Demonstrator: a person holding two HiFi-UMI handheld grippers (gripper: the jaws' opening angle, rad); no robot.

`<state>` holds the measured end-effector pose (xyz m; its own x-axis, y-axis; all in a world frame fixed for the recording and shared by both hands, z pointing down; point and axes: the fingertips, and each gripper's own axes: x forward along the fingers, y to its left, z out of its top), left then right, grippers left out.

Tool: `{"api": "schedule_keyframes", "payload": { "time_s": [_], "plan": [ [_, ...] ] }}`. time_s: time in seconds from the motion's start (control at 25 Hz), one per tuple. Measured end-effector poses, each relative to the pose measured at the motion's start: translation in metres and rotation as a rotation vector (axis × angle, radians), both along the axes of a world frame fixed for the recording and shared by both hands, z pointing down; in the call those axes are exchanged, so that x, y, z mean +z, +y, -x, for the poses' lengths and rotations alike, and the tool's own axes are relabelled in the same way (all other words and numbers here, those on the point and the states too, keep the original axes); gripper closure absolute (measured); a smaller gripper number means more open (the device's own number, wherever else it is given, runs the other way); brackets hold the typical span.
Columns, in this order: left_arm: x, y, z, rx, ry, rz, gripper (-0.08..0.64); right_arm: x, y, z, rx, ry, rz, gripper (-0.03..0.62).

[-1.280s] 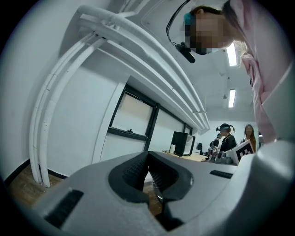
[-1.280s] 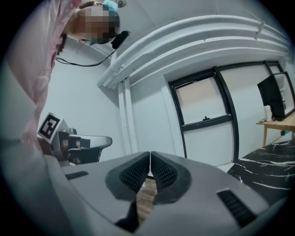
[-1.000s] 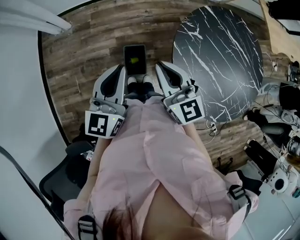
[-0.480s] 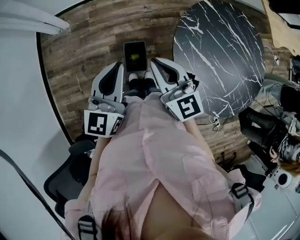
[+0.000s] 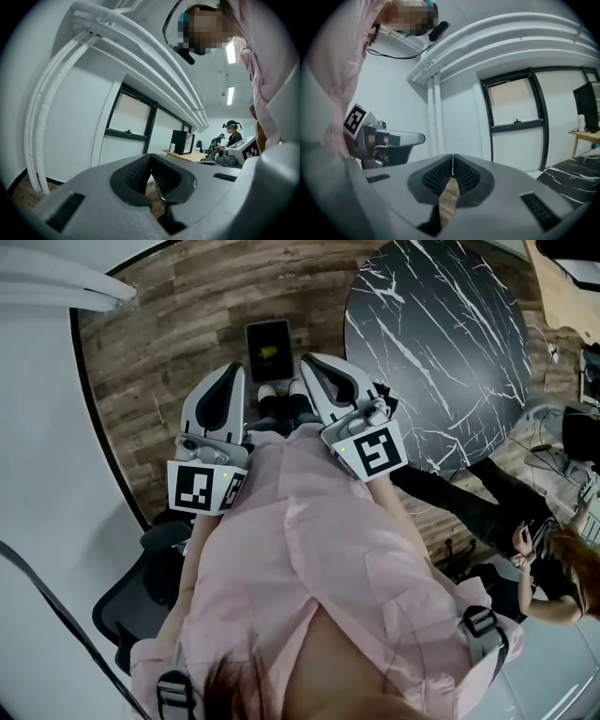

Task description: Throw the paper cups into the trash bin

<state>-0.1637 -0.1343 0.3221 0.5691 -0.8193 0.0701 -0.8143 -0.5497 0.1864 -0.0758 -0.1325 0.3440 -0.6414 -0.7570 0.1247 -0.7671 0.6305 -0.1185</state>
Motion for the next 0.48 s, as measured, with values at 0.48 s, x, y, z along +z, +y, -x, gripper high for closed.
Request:
{"api": "schedule_keyframes", "payload": {
  "time_s": [0.48],
  "plan": [
    [-0.0016, 0.0031, -0.0039, 0.0, -0.003, -0.001, 0.545, -0.0012, 0.0024, -0.0046, 0.0, 0.0, -0.005, 0.562]
  ]
}}
